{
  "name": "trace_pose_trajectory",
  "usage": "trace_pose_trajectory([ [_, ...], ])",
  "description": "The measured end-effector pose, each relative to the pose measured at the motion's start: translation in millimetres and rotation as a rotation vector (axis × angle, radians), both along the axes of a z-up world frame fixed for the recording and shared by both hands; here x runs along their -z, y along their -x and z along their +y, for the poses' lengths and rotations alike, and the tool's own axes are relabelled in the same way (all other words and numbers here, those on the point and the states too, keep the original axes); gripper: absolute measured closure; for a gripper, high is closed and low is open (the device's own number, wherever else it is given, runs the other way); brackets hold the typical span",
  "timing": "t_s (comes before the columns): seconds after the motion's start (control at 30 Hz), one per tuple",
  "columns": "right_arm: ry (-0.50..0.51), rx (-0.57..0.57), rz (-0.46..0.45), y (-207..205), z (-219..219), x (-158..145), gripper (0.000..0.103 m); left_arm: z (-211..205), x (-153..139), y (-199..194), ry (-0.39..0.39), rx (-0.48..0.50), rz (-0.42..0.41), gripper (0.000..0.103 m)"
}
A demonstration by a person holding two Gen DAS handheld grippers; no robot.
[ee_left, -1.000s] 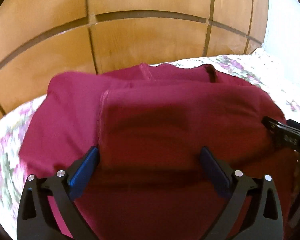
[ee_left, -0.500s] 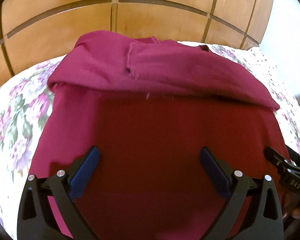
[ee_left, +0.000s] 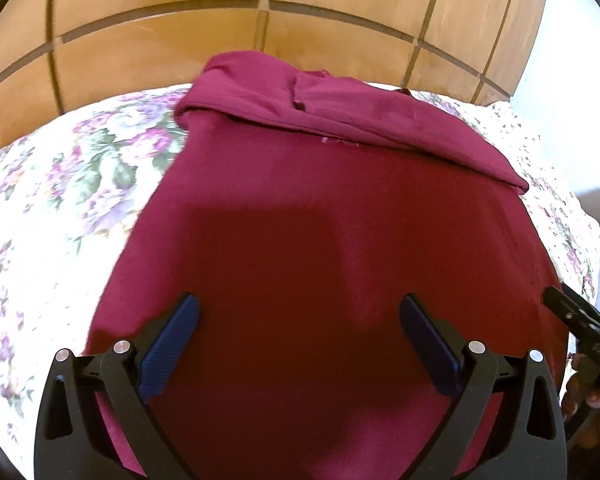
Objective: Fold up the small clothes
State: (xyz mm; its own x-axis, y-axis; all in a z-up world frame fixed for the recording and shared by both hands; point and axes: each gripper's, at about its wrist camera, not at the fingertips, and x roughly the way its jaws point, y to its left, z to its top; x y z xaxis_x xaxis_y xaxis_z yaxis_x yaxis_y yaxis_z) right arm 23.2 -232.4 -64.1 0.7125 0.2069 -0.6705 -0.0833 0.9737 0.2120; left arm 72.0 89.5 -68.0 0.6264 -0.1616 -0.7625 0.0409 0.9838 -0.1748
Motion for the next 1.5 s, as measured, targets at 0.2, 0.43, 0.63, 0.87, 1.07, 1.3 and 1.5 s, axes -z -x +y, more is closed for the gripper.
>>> trace_pose_trajectory([
  [0.2,-0.002,0.017,-0.003,30,-22,-11,0.013,24,-5,17,-0.011,-0.038,-0.013,0.004],
  [0.43,-0.045,0.006,0.076,59,-48,-5,0.043,47,-11,35,-0.049,-0.044,-0.029,0.004],
  [0.63,-0.119,-0.036,0.146,78,-62,8,0.052,79,-1,42,0.042,-0.083,0.032,0.026],
  [0.87,-0.186,-0.099,0.218,91,-61,19,0.058,86,4,56,0.077,-0.032,0.068,0.037],
  [1.07,-0.223,-0.137,0.267,92,-56,28,0.059,80,2,70,0.063,0.052,0.091,0.037],
  [1.3,-0.294,-0.194,0.325,92,-48,38,0.063,86,1,79,0.059,0.101,0.111,0.045],
  [1.5,-0.315,-0.231,0.325,90,-44,33,0.093,89,1,82,0.097,0.113,0.131,0.066],
])
